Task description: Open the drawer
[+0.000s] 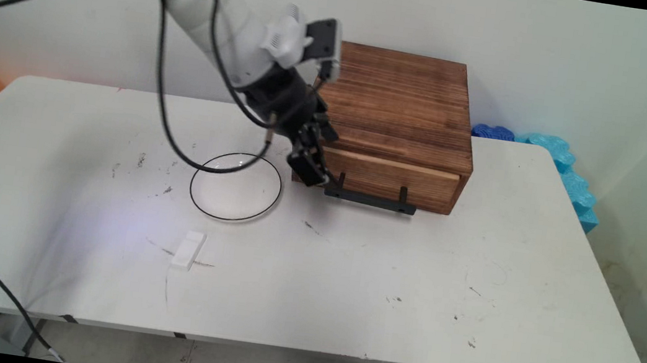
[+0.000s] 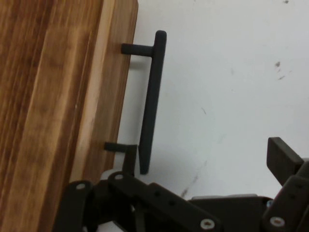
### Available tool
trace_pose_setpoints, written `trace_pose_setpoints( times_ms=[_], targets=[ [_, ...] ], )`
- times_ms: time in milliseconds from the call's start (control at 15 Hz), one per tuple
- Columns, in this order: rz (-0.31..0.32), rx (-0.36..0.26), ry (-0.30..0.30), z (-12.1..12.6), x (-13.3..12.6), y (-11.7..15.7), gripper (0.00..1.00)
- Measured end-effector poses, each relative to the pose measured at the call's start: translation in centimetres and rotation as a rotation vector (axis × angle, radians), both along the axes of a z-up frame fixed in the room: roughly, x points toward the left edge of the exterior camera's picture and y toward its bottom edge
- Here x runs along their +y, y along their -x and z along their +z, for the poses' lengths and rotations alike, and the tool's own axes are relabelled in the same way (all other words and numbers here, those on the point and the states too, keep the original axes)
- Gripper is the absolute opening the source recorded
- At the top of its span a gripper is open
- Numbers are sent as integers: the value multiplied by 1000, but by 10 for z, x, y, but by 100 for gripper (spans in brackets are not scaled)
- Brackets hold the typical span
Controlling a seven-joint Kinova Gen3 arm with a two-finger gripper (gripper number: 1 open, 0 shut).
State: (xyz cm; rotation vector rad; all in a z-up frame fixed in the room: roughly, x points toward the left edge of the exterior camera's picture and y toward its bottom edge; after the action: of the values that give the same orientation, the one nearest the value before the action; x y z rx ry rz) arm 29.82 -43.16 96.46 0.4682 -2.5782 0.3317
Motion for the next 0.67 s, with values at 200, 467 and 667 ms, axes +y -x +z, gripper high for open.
trace_pose_setpoints(
  times_ms=[200,467,667],
  targets=[
    [-35,-32,15,-17,-13,22,100],
    [-57,-61,14,-45,-29,47,100],
    [-67,-77,7,-67,-37,60,100]
  ],
)
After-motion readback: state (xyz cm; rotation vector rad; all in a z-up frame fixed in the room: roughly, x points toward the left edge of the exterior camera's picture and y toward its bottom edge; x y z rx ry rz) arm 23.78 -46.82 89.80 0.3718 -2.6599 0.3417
